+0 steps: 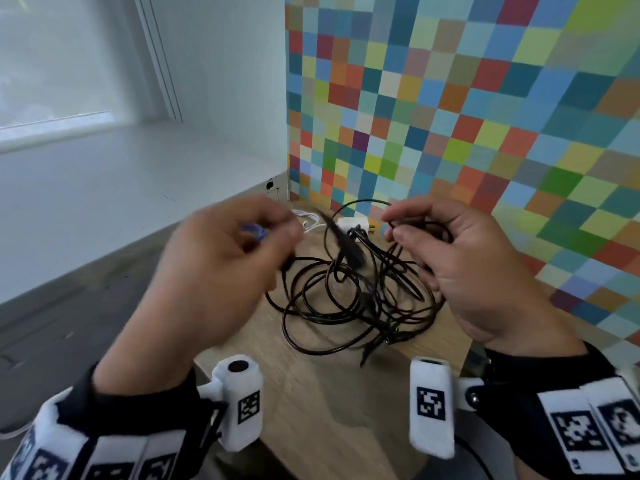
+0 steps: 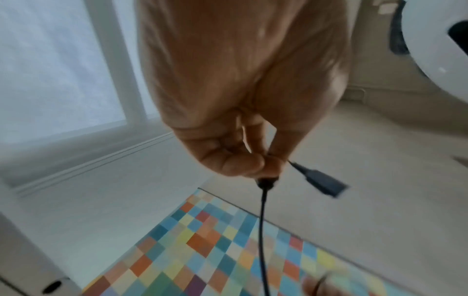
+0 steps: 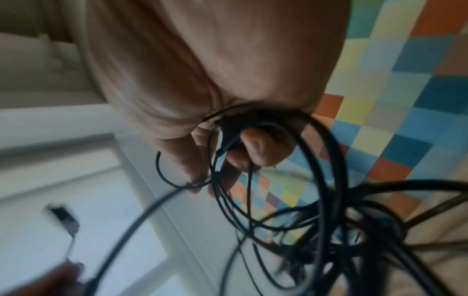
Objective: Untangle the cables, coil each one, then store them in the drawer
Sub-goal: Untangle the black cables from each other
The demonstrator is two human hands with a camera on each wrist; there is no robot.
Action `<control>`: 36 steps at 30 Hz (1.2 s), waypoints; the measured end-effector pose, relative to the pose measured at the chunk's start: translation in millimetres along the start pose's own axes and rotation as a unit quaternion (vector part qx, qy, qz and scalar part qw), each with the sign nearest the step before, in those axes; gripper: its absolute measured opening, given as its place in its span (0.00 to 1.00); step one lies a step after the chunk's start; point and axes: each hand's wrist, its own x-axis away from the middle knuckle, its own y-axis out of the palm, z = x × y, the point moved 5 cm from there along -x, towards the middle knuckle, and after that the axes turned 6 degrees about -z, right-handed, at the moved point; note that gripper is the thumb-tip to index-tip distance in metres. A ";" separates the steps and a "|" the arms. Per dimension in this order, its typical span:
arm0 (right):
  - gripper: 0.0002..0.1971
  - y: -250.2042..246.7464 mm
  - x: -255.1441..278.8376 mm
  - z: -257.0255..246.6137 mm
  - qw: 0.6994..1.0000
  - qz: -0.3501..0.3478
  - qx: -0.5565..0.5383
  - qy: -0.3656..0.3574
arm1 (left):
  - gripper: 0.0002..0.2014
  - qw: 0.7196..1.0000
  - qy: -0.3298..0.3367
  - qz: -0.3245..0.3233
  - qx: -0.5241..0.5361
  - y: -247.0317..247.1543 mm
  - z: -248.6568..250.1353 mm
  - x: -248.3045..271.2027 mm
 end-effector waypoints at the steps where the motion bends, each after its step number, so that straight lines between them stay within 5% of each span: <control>1: 0.14 -0.9 -1.0 2.3 0.999 0.011 0.050 -0.002 | 0.08 0.997 0.006 0.046 0.068 -9.3 0.0 -0.1; 4: 0.13 -2.0 -2.4 10.2 0.996 0.019 0.085 0.028 | 0.10 0.975 0.025 0.136 0.176 -31.7 -2.2 -0.1; 9: 0.15 -3.0 -1.1 7.7 0.995 0.040 -0.062 0.068 | 0.04 0.988 -0.039 0.140 0.059 -42.2 -17.5 -1.0; 15: 0.18 -2.9 0.3 -7.5 0.966 0.029 -0.252 0.036 | 0.02 0.986 -0.138 0.012 -0.095 -26.5 -15.6 -1.8; 25: 0.21 30.5 11.1 -30.1 0.950 -0.059 -0.305 0.023 | 0.27 0.962 -0.066 -0.236 -0.120 33.1 11.4 13.9; 29: 0.16 28.7 12.8 -37.4 0.960 -0.074 -0.272 -0.003 | 0.07 0.977 -0.071 -0.171 -0.107 36.6 12.0 10.0; 33: 0.24 17.4 14.6 -35.0 0.995 -0.087 0.005 -0.041 | 0.05 0.992 -0.076 -0.100 0.018 22.9 12.5 7.9; 36: 0.32 15.0 16.3 -33.2 0.985 -0.165 -0.044 -0.040 | 0.05 0.987 -0.082 -0.069 0.116 18.7 13.6 7.4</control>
